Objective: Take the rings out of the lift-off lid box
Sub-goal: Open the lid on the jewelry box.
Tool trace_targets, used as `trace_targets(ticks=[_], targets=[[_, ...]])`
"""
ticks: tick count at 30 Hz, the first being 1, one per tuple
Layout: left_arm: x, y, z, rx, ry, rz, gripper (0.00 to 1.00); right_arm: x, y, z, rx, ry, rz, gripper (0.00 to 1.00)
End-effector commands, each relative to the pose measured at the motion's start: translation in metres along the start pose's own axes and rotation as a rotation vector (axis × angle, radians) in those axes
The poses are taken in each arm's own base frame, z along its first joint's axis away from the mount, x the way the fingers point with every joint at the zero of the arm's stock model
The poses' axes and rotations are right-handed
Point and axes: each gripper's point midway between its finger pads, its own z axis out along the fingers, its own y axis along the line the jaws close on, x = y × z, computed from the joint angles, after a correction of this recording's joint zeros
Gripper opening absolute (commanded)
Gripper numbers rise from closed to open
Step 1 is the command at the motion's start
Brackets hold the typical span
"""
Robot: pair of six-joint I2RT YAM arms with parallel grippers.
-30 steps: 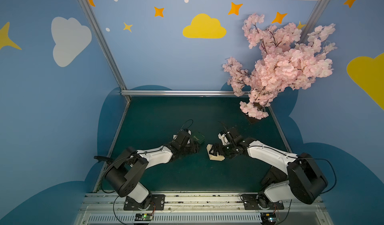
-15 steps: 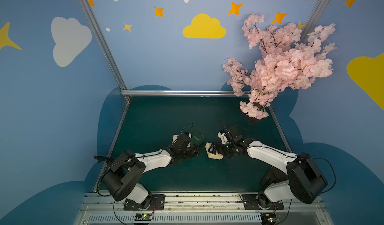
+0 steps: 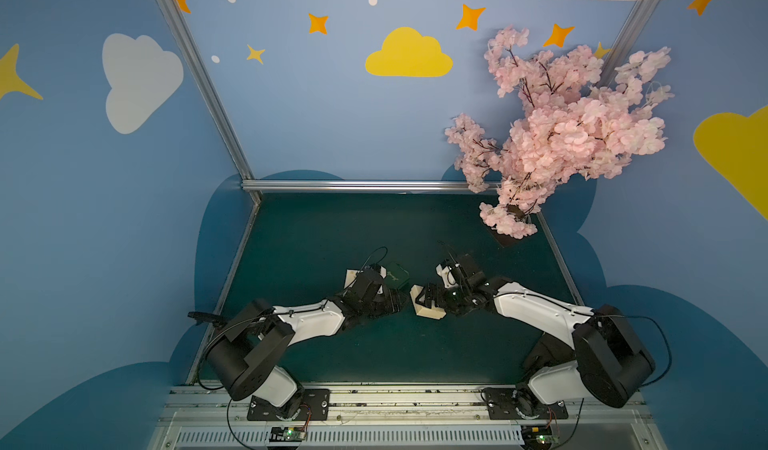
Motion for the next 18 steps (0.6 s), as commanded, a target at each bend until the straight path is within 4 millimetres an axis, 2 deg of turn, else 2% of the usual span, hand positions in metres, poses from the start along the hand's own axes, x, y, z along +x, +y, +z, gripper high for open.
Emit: trace_targets(ticks=[1,18], targets=[[0.002,-0.002,0.003,0.017,0.007,-0.001,0.63,0.004,0.002,0.002,-0.016,0.009,0.003,0.94],[0.006,0.001,0.011,0.016,0.033,-0.009,0.63,0.003,0.015,0.004,-0.075,0.004,0.017,0.94]])
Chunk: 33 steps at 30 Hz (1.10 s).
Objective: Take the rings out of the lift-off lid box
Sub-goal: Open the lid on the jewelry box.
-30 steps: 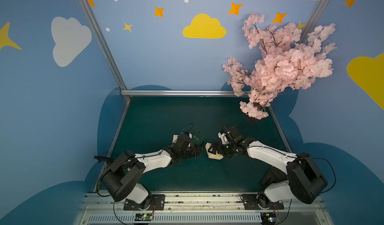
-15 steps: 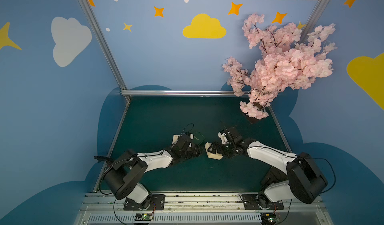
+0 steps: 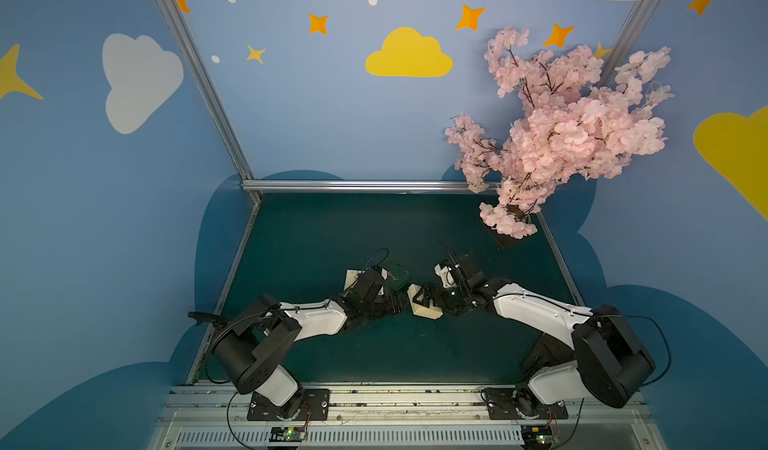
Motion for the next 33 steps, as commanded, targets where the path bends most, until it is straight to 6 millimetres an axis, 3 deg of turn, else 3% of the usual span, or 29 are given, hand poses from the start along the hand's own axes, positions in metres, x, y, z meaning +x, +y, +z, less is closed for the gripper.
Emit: trace_targets(ticks=[1,12,33], targets=[[0.000,-0.006,0.003,0.022,0.007,0.004,0.63,0.003,0.006,0.003,-0.029,0.008,-0.005,0.94],[-0.004,-0.007,-0.013,0.012,-0.029,0.010,0.63,0.006,-0.011,0.006,0.065,0.012,-0.012,0.94],[-0.003,-0.010,-0.008,0.028,-0.015,0.013,0.63,0.006,0.011,0.008,-0.039,0.019,-0.006,0.94]])
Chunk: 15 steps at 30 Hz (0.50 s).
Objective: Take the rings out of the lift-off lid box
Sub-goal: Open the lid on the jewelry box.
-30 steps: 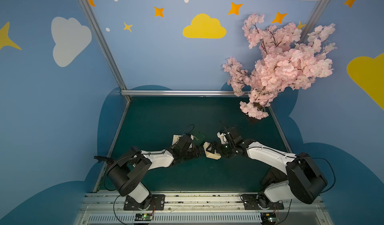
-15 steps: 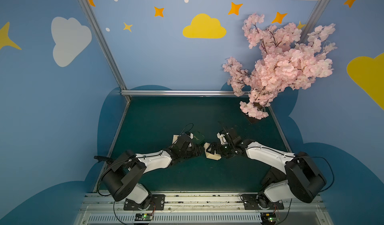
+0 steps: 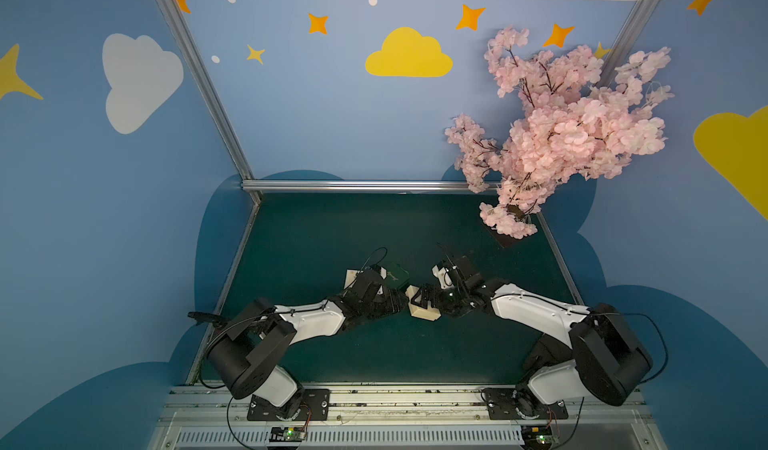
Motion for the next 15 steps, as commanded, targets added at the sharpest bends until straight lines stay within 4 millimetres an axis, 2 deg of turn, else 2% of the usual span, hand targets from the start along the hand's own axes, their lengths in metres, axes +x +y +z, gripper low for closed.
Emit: trace_targets(ticks=[1,15], targets=[[-0.001,-0.004,0.000,0.014,-0.001,0.010,0.63,0.001,0.008,0.003,-0.037,0.004,-0.006,0.94],[0.004,-0.005,0.005,0.022,0.038,0.038,0.63,-0.005,0.022,0.002,-0.062,-0.014,0.004,0.94]])
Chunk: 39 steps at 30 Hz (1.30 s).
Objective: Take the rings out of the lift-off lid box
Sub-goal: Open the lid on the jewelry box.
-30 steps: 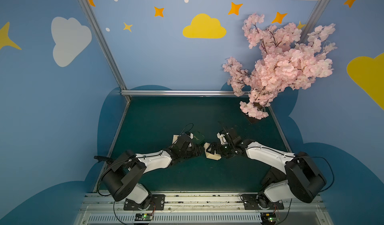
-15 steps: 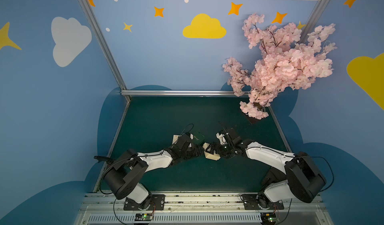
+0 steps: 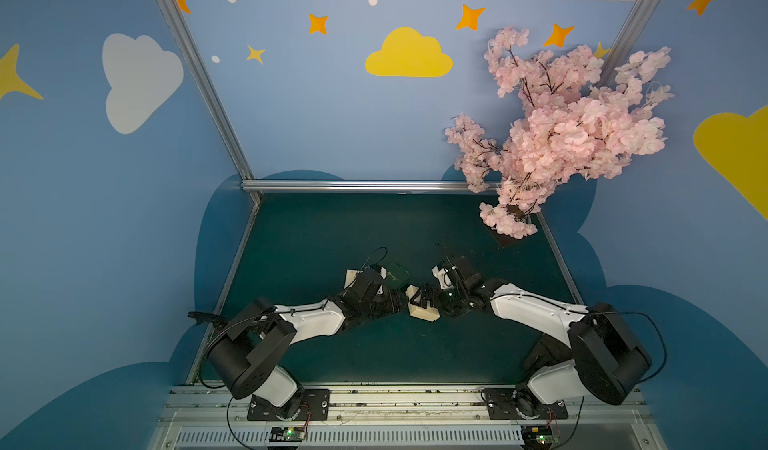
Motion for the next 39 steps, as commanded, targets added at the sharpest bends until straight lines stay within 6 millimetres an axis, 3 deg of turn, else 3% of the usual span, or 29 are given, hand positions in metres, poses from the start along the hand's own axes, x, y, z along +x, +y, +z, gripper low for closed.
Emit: trace_targets(ticks=[1,24,39], targets=[[0.004,-0.005,0.005,0.017,0.036,0.031,0.63,-0.007,0.022,0.000,-0.065,-0.021,-0.027,0.94],[0.011,0.010,0.015,-0.005,0.047,-0.006,0.63,-0.006,0.040,-0.004,-0.126,-0.009,-0.015,0.94],[0.016,0.015,0.016,-0.024,0.075,-0.005,0.63,-0.004,0.032,-0.001,-0.105,-0.019,0.014,0.94]])
